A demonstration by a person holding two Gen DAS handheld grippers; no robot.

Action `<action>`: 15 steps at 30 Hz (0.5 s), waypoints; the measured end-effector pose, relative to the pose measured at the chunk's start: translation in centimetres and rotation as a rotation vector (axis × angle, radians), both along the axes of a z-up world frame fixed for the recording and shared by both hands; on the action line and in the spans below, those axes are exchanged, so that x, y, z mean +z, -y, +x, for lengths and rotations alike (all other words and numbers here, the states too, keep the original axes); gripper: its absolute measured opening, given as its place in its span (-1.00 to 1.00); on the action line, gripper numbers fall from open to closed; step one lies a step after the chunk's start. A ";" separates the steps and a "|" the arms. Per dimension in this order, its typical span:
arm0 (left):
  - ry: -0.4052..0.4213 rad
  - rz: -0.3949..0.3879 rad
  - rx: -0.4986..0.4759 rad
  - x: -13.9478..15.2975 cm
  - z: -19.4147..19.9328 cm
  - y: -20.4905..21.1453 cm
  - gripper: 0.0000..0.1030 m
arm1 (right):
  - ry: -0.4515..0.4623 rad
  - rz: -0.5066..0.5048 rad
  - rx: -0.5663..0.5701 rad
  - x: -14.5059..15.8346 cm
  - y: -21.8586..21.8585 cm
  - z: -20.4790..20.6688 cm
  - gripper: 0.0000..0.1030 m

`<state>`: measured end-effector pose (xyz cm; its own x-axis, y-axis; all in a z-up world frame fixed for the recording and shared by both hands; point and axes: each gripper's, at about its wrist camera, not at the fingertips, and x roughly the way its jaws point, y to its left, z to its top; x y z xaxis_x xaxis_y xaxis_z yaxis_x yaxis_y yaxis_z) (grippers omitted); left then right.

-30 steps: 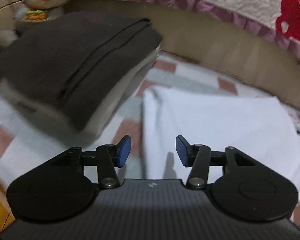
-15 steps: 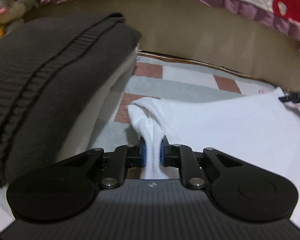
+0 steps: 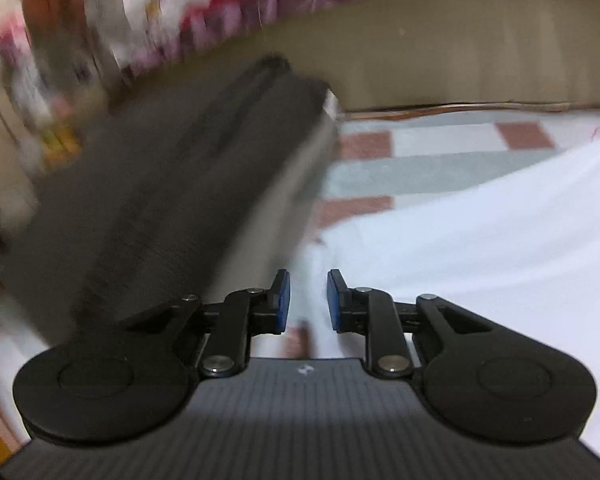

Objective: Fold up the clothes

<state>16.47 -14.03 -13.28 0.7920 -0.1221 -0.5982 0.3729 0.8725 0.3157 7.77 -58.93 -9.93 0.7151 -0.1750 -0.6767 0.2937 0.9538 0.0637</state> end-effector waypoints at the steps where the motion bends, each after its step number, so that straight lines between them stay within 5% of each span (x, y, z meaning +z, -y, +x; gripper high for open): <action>1: 0.016 -0.003 0.013 0.5 -0.4 -0.3 -0.60 | -0.002 0.055 0.019 0.2 0.1 -1.0 -0.46; 3: -0.019 -0.084 0.024 1.9 -1.3 -1.6 -0.60 | 0.005 0.166 0.073 0.4 -0.5 -3.5 -0.06; 4: -0.049 -0.131 0.002 2.5 -2.0 -2.1 -0.60 | -0.006 0.165 0.080 0.3 -0.7 -4.4 -0.01; 9: -0.227 -0.210 -0.154 2.6 -6.6 -1.0 -0.60 | -0.069 0.134 0.110 -0.6 -1.5 -8.2 -0.01; 15: -0.387 -0.215 -0.137 0.2 -11.1 -1.4 -0.50 | -0.144 0.097 0.145 -1.7 -2.5 -12.9 -0.02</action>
